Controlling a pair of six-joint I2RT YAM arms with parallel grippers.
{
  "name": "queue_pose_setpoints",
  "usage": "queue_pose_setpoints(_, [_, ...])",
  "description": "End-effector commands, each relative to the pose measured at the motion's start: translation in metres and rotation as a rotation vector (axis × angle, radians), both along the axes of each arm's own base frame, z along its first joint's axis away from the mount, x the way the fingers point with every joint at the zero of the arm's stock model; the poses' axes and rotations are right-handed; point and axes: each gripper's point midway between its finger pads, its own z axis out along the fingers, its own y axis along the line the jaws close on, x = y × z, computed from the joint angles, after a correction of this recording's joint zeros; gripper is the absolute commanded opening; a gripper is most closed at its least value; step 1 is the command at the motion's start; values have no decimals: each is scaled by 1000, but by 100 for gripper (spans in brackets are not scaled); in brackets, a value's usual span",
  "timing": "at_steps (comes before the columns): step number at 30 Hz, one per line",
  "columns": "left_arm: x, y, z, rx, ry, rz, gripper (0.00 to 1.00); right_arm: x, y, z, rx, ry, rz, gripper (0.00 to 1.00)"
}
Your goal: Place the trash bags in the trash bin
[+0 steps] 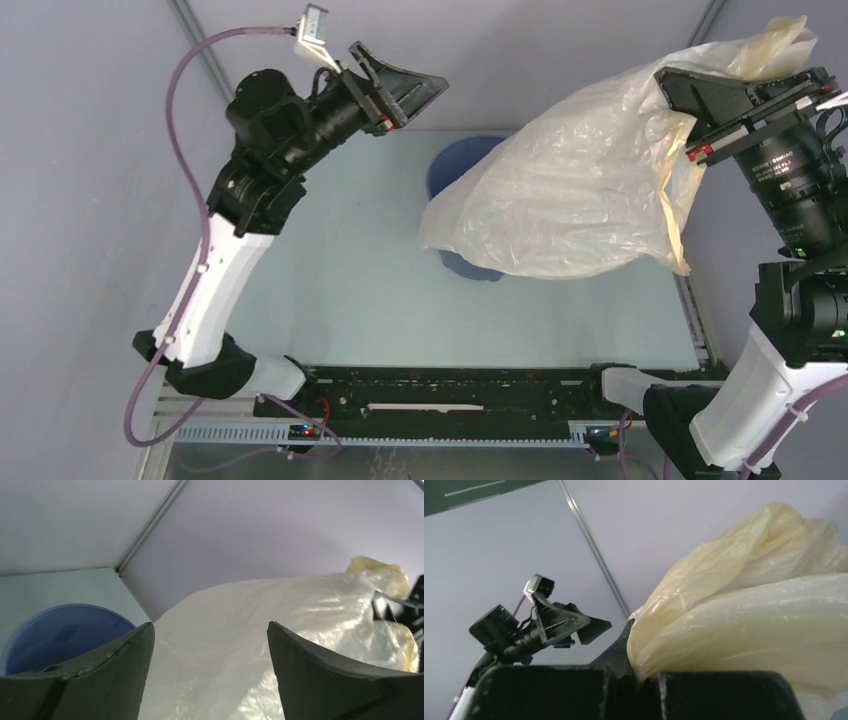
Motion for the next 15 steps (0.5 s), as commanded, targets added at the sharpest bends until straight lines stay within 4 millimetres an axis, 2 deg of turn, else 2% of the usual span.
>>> queue_pose_setpoints(1, [-12,25,-5,85,-59,66,89,-4,-4,16,130,-13,6,0])
queue_pose_setpoints(5, [-29,33,-25,162,-114,38,94,4,-6,8,245,52,26,0])
queue_pose_setpoints(11, [-66,38,-63,193,-123,-66,94,34,-52,-30,485,255,-230,0])
queue_pose_setpoints(12, [-68,36,-78,213,-111,-78,95,38,-57,-39,504,294,-265,0])
queue_pose_setpoints(15, [-81,36,-100,281,-162,-69,100,46,-64,-60,535,384,-321,0])
